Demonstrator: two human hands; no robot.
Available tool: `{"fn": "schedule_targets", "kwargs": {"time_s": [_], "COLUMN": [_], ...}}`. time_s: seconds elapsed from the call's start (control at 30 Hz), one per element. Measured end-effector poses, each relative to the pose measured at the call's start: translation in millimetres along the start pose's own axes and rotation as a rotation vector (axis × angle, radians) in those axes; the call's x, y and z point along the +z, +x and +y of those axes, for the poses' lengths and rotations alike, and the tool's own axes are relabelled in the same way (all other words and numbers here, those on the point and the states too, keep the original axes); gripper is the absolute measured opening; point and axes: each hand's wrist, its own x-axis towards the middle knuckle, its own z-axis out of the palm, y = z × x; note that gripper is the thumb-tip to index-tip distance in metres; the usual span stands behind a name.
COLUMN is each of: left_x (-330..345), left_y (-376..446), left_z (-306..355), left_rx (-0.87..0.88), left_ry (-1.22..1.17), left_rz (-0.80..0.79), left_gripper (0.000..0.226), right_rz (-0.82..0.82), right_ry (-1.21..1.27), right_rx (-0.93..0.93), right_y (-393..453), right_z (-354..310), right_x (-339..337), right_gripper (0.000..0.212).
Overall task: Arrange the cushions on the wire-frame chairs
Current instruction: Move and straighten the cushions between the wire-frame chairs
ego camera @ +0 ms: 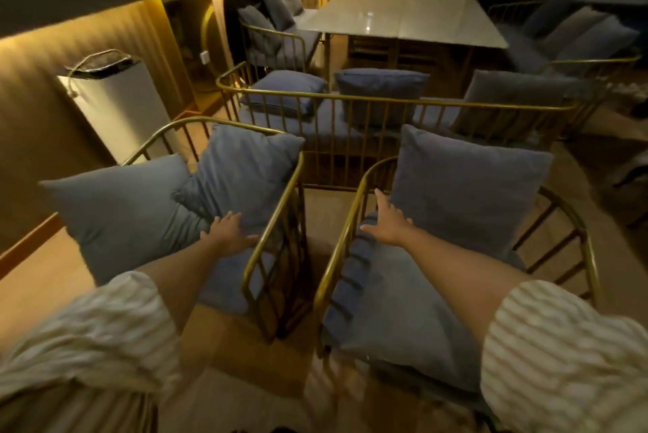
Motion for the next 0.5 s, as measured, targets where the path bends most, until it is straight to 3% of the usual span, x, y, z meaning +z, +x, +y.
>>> {"fn": "schedule_targets", "kwargs": {"time_s": [0.5], "left_x": [-101], "left_y": [30], "left_z": [-233], "left_rx": [-0.132], "left_ry": [-0.052], "left_rz": [0.089], "left_gripper": [0.08], "right_rz": [-0.051], "right_ry": [0.35], "right_rx": [-0.094], "right_y": [76], "right_z": [-258], "right_x": [133], "right_gripper": [0.104]}}
